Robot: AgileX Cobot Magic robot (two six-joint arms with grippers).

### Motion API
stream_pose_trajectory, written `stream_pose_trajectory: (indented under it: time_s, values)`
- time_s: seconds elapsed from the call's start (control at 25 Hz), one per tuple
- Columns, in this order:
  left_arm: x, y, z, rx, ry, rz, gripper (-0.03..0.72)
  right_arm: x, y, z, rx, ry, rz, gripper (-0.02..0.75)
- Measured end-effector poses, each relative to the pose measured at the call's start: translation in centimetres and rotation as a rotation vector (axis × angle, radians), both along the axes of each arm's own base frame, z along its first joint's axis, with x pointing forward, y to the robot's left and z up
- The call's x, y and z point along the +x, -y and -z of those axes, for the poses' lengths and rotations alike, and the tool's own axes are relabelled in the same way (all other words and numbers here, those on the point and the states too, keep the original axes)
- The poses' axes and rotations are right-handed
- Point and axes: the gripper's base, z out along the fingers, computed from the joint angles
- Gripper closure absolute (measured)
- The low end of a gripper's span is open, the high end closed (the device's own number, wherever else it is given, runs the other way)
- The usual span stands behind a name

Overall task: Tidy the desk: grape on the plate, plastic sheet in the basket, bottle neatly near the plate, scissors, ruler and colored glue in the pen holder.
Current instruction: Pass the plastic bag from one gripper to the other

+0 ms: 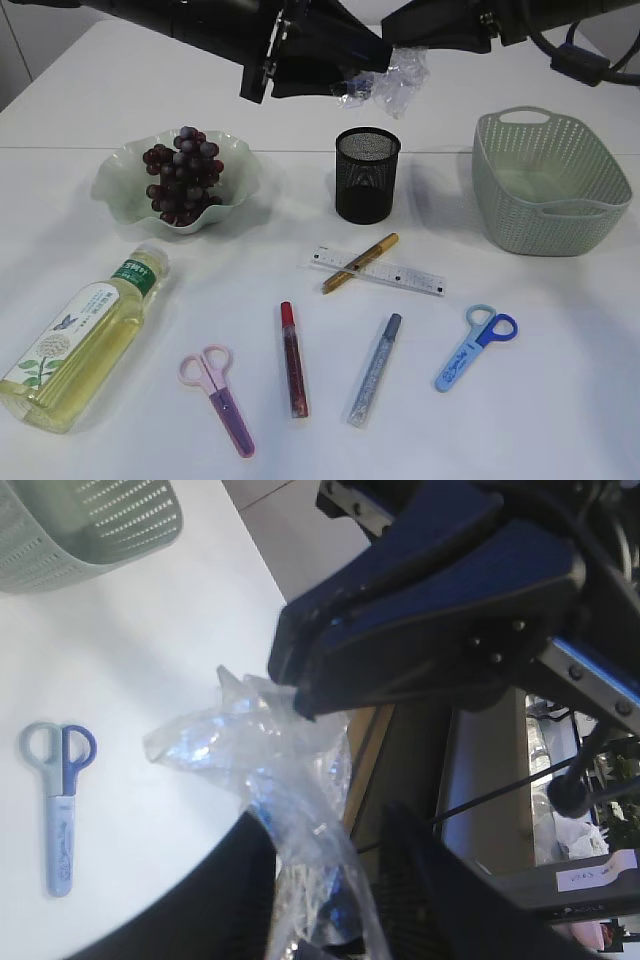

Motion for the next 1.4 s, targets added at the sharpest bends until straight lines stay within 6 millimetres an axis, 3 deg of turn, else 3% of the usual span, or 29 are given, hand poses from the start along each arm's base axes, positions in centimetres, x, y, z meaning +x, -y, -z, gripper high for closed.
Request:
stream_pose_trajectory:
  time_s: [0.16, 0.44, 0.64, 1.04, 1.4]
  values:
    - [0.0, 0.0, 0.0, 0.0, 0.0, 0.0, 0.413, 0.0, 0.0, 0.0, 0.0, 0.0, 0.0, 0.699]
    - [0.1, 0.0, 0.0, -0.001, 0.002, 0.0, 0.319, 0.0, 0.0, 0.0, -0.006, 0.0, -0.001, 0.699]
    - [0.2, 0.0, 0.2, 0.025, 0.017, -0.009, 0.307, 0.0, 0.0, 0.1, -0.007, 0.001, -0.001, 0.699]
    - [1.7, -2.8, 1.4, 0.163, 0.045, -0.071, 0.305, -0.1, 0.1, 0.3, -0.039, 0.0, -0.009, 0.7]
    - [1.6, -3.3, 2.3, 0.262, 0.044, -0.052, 0.305, 0.2, 0.8, 1.0, -0.149, -0.016, 0.034, 0.7]
